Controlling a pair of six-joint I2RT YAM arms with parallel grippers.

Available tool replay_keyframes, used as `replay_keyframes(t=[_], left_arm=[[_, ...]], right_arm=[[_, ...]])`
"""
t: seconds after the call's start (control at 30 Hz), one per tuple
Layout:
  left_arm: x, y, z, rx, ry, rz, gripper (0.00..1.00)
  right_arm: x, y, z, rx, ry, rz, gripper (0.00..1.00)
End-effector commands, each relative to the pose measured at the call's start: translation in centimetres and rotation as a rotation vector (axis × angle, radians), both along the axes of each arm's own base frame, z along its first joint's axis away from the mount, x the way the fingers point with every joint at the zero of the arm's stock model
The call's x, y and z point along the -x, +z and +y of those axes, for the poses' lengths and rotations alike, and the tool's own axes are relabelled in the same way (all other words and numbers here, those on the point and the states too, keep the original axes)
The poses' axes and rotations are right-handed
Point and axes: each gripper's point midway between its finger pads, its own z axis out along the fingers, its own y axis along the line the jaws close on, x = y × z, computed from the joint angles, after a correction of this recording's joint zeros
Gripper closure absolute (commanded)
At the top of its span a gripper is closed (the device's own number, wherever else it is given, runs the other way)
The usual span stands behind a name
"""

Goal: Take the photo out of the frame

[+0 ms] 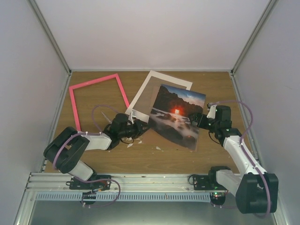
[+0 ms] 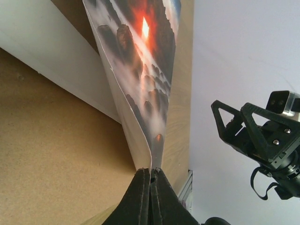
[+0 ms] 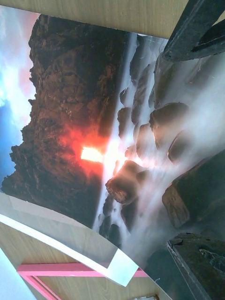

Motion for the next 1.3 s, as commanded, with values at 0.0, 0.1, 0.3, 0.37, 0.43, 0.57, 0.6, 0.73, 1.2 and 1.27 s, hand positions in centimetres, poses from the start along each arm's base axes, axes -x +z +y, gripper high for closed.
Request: replay_keyframes(t=[0.0, 0.1, 0.3, 0.37, 0.43, 0.57, 0.6, 0.73, 1.2, 1.27], left_arm=[[-0.3, 1.0, -0.1, 0.030, 0.066, -0.030, 1.00], [0.6, 0.1, 0.9, 0.007, 0.130, 0.003, 1.00], [1.7, -1.0, 2.7, -0.026, 0.228, 0.037, 1.00], [1.9, -1.0, 3.1, -0.030, 0.247, 0.038, 1.00], [2.1, -1.2, 3.2, -0.036, 0.261, 0.046, 1.00], [2.7, -1.8, 1.6, -0.044, 0.211, 0.070, 1.00], [2.8, -1.9, 1.1, -0.047, 0.193, 0.074, 0.99], [3.3, -2.0, 0.3, -0.051, 0.165, 0.087, 0.90], [3.4, -0.2, 5.0, -0.238, 0.290, -0.009, 0.46], [3.3, -0.2, 6.5, -0.305, 0.322, -0.032, 0.43]], right_arm=[[0.1, 0.1, -0.2, 0.018, -0.004, -0.019, 0.00], [0.2, 0.0, -0.3, 0.021, -0.008, -0.023, 0.01], [0.1, 0.0, -0.1, 0.007, -0.003, -0.024, 0.00], [0.1, 0.1, -0.2, 0.008, -0.005, -0.026, 0.01], [0.1, 0.1, -0.2, 0.010, -0.005, -0.028, 0.00], [0.1, 0.0, -0.1, 0.004, -0.003, -0.027, 0.00], [0.1, 0.1, 0.0, 0.000, -0.001, -0.026, 0.00], [0.0, 0.5, -0.1, 0.001, -0.007, -0.035, 0.00], [-0.6, 3.1, -1.5, 0.076, -0.061, -0.073, 0.00], [-0.6, 4.0, -2.2, 0.105, -0.085, -0.093, 0.00]])
